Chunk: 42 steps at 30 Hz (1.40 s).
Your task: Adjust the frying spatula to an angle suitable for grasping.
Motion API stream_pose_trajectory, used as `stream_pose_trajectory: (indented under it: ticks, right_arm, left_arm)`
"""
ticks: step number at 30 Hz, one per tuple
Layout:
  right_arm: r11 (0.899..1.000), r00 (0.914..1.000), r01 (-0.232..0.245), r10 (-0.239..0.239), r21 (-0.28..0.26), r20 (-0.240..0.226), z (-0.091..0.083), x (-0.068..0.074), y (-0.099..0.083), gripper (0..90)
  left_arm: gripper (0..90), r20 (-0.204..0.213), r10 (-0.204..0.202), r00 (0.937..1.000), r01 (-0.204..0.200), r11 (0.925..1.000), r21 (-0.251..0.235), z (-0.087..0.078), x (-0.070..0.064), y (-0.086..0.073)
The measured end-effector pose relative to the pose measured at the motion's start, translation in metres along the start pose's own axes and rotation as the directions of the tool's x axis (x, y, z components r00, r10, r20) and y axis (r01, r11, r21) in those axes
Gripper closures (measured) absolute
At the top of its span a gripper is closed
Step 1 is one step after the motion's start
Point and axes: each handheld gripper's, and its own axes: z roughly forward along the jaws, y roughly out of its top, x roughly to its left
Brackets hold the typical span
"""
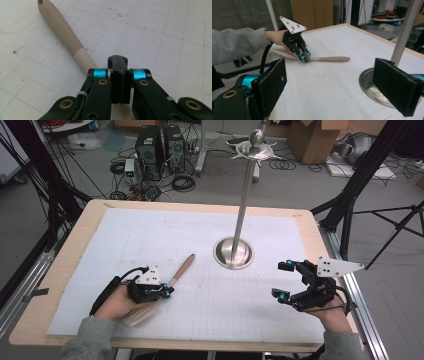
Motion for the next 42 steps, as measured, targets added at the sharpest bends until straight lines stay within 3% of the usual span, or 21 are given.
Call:
stream_pose_trajectory:
  ticks: [10, 13, 16, 21, 23, 29, 33, 36, 42]
  right_arm:
    - [1.000, 0.9999, 0.002, -0.002, -0.001, -0.010, 0.005, -0.002, 0.001, 11.4]
    - [1.000, 0.9999, 0.006, -0.006, -0.001, -0.012, 0.006, -0.003, 0.002, 11.4]
    - [1.000, 0.9999, 0.003, -0.003, -0.003, -0.013, 0.005, -0.003, 0.002, 11.4]
    - [1.000, 1.0000, 0.005, -0.005, -0.002, -0.003, 0.001, 0.000, 0.002, 11.4]
    - [1.000, 1.0000, 0.007, -0.007, -0.003, 0.004, -0.001, 0.001, 0.001, 11.5]
    - [1.000, 0.9997, -0.005, 0.005, 0.005, 0.026, -0.009, 0.005, -0.004, 11.5]
    - [1.000, 0.9991, -0.008, 0.008, 0.003, 0.041, -0.017, 0.007, -0.006, 11.5]
    - [1.000, 0.9984, -0.012, 0.012, -0.002, 0.056, -0.022, 0.009, -0.007, 11.5]
    - [1.000, 0.9971, -0.012, 0.012, -0.002, 0.076, -0.029, 0.013, -0.010, 11.5]
  left_arm:
    - [89.6, 0.004, -0.002, 1.0000, 0.002, 0.9997, -0.026, -0.011, 0.003, -0.012]
    - [89.6, 0.008, -0.026, 0.9996, 0.026, 0.9990, -0.035, -0.012, 0.004, -0.012]
    - [89.6, -0.014, -0.060, 0.9981, 0.059, 0.9958, -0.071, -0.017, 0.010, -0.012]
    - [89.5, -0.089, -0.135, 0.9868, 0.123, 0.9841, -0.128, -0.024, 0.023, -0.010]
    - [89.5, -0.103, -0.151, 0.9832, 0.138, 0.9826, -0.125, -0.023, 0.027, -0.008]
    - [89.5, -0.116, -0.158, 0.9806, 0.145, 0.9831, -0.112, -0.013, 0.034, -0.003]
    - [89.5, -0.116, -0.144, 0.9828, 0.133, 0.9862, -0.099, -0.007, 0.039, 0.000]
    - [89.5, -0.142, -0.134, 0.9808, 0.123, 0.9892, -0.080, -0.003, 0.042, 0.001]
    - [89.6, -0.132, -0.162, 0.9778, 0.155, 0.9858, -0.064, 0.003, 0.051, -0.003]
